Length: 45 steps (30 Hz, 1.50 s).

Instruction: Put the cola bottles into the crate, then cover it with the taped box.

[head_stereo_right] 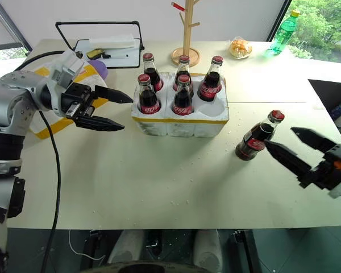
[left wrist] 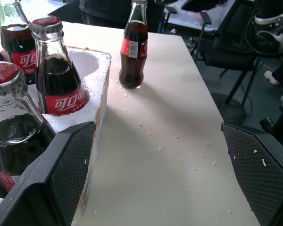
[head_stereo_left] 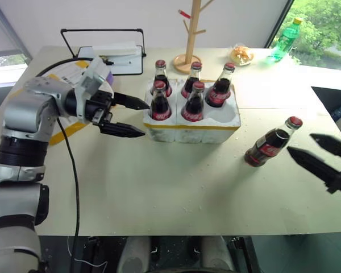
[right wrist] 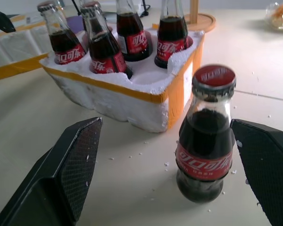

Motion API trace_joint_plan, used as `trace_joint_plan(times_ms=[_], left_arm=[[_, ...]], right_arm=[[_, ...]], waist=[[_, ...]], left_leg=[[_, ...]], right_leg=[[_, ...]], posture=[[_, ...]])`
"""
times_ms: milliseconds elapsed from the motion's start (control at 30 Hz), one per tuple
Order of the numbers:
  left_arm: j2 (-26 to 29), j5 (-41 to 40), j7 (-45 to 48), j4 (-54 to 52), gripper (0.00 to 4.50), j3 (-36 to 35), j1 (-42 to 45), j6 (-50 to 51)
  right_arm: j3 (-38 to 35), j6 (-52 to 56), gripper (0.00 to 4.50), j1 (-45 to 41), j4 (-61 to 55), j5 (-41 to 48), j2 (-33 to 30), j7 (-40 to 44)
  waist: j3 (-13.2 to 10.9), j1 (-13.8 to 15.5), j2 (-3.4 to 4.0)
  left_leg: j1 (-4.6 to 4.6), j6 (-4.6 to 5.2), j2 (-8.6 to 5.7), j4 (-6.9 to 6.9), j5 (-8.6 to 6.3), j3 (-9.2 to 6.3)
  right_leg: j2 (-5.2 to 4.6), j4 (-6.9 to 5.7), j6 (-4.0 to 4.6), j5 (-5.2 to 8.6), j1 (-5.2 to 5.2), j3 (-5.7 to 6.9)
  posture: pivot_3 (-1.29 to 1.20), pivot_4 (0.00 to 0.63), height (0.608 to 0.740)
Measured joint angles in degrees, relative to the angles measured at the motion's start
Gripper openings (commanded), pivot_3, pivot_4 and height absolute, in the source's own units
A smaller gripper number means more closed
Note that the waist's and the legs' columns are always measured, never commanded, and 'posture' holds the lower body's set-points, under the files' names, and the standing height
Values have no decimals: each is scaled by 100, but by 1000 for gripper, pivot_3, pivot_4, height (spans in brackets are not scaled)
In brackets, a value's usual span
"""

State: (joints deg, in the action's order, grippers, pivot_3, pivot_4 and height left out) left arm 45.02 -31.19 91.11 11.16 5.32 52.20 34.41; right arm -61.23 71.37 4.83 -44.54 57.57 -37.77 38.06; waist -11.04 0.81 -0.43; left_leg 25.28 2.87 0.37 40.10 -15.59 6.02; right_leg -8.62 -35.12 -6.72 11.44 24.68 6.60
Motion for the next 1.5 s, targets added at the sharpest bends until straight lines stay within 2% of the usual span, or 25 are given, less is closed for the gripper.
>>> trace_joint_plan(times_ms=[400,867,933,1033,1067,1200,1333,1400,1500], left_arm=[[78,-70,-11,-417,4500,-9,-7,195],[223,-133,-76,-566,4500,-21,-15,387],[224,-165,-114,-586,4500,-22,-19,405],[227,-198,-153,-669,4500,-34,-50,413],[227,-202,-168,-692,4500,-39,-57,414],[227,-205,-237,-726,4500,-57,-82,419],[269,-206,-269,-753,4500,-152,-208,419],[309,-206,-288,-774,4500,-178,-238,419],[317,-210,-332,-867,4500,-202,-268,417]], right_arm=[[1870,-1855,4454,637,591,-1032,766,-624],[2928,-3011,4454,-81,2032,-1599,855,-961],[3050,-3105,3937,-244,2201,-1635,862,-972],[3129,-3316,2811,-384,2337,-1713,863,-1010],[3089,-3313,2696,-397,2351,-1712,795,-1008],[3115,-3258,2672,-378,2340,-1625,671,-994],[2969,-2788,2672,-647,2325,-986,210,-971],[2804,-2551,2672,-1319,2325,-485,-282,-1023],[2666,-2504,2672,-2384,2312,-14,-683,-1145]], waist=[[0,-7,1],[0,-11,3],[-1,-12,3],[-1,-9,3],[0,-13,3],[-1,-19,4],[-15,-19,27],[-26,-32,47],[-26,-23,47]], left_leg=[[0,-1,0,0,1,0],[-1,-2,1,-1,2,0],[-1,-2,0,-1,2,0],[0,-2,0,-1,2,1],[-1,-2,1,-1,2,1],[-2,-5,2,-2,4,1],[1,-4,0,-1,4,5],[2,-4,0,-1,4,10],[1,-9,7,-7,7,6]], right_leg=[[3,-1,0,1,1,0],[5,-3,-1,2,1,0],[5,-3,-1,2,1,0],[5,-2,-1,2,1,0],[5,-2,-1,2,0,0],[6,-4,-1,2,1,0],[3,-4,-1,1,5,-3],[3,-7,-1,1,12,-8],[11,-7,0,2,14,-5]], posture=[[0,150,740],[0,150,740],[0,150,740],[0,150,740],[0,150,740],[0,150,740],[0,150,740],[0,150,740],[0,150,740]])
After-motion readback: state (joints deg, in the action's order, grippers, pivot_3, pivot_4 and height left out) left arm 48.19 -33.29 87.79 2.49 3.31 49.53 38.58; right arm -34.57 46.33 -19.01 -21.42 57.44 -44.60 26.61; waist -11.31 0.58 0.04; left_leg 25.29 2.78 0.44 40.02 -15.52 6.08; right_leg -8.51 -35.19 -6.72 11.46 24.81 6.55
